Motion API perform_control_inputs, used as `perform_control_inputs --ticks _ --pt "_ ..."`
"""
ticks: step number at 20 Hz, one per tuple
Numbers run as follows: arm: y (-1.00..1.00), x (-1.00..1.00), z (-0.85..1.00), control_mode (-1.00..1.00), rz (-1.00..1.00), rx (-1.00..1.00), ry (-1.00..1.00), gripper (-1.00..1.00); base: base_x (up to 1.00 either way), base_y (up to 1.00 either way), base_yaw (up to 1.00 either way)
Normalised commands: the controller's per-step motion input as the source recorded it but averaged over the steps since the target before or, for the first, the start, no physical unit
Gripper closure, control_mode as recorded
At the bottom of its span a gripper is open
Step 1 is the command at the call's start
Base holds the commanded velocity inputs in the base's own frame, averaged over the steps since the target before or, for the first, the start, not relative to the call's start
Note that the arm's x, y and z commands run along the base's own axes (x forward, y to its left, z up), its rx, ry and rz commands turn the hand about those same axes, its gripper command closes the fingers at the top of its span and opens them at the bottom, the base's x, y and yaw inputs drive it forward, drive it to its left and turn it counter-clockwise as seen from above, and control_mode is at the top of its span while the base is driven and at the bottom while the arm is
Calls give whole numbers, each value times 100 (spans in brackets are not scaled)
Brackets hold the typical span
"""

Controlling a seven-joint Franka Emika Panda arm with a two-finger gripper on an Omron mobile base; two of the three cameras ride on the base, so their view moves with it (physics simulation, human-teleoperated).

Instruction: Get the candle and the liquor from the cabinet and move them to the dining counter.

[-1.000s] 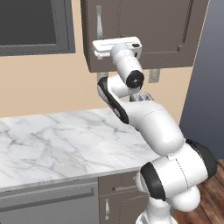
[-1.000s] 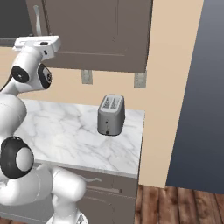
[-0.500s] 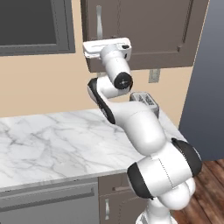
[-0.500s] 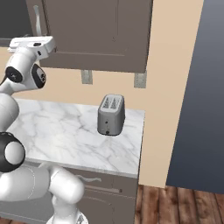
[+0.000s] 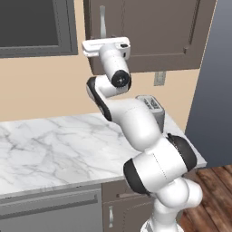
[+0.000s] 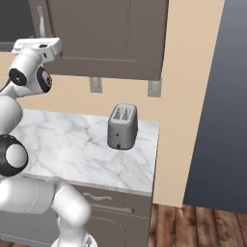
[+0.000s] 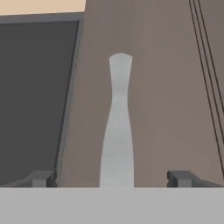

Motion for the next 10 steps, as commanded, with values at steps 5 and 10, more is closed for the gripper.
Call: perform_control_inputs --ticks 5,10 --pt "0 27 0 -100 0 0 0 -100 0 0 0" --pt "0 24 0 -100 0 0 0 -100 0 0 0"
